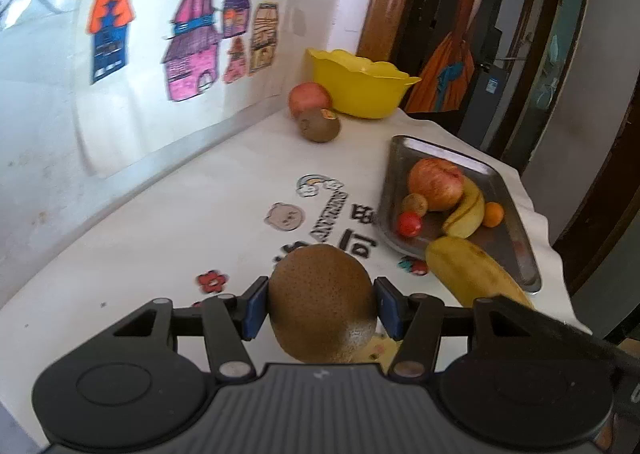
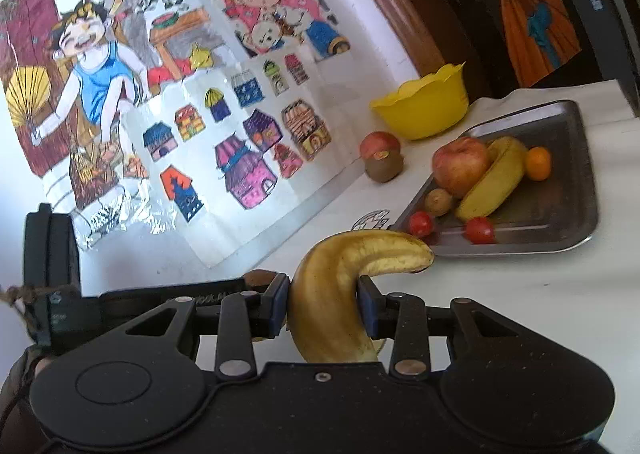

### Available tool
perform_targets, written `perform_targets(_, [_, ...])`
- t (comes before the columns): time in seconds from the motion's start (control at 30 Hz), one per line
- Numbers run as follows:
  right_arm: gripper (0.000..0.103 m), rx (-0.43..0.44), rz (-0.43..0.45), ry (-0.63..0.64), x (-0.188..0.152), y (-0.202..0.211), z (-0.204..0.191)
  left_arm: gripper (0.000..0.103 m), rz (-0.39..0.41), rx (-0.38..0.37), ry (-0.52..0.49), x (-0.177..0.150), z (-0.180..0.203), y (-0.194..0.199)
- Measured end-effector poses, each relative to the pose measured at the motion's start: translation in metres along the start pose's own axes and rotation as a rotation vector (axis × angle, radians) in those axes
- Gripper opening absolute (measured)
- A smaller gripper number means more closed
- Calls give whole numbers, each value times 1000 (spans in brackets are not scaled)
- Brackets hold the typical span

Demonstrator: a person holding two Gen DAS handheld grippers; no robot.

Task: Organize fruits

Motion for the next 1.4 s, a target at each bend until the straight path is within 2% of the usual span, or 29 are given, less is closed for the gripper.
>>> perform_targets(0.43, [39,18,125,-34,18,56,21,60,18,-42,-81,29,58,-12])
perform_targets(0.67, [39,-44,174,-2,45,70,46,60,37,-73,-113,54,87,-27])
perform_targets(0.97, [39,-146,203,13,92,58,106,60,37,-138,-189,70,125,-66])
perform_targets(1.03, [36,-165,218,32,104,53,116,60,33,-151,-209,70,132,-76])
perform_targets(1.1, [32,-142,220,53,115,45,124,60,30,-162,-231,68,137,-87])
perform_targets(1.2, [35,-116,219,69,125,30,130,60,3,-160,-235,62,139,-102])
perform_targets(1.33, [37,-105,189,86,123,12,127,60,33,-142,-255,59,138,-104])
perform_targets(1.4, [37,-127,164,77,117,2,130,61,28,-122,-281,58,139,-105])
Point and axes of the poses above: each gripper's, at about its wrist camera, not at the fingertips, and y roughly against the way its jaws point, z to its right, x to its top, the point moved 9 cm from there along -y, roughly the way its jaws point, and after that the axes turned 13 degrees about -z, right-handed, at the moved point
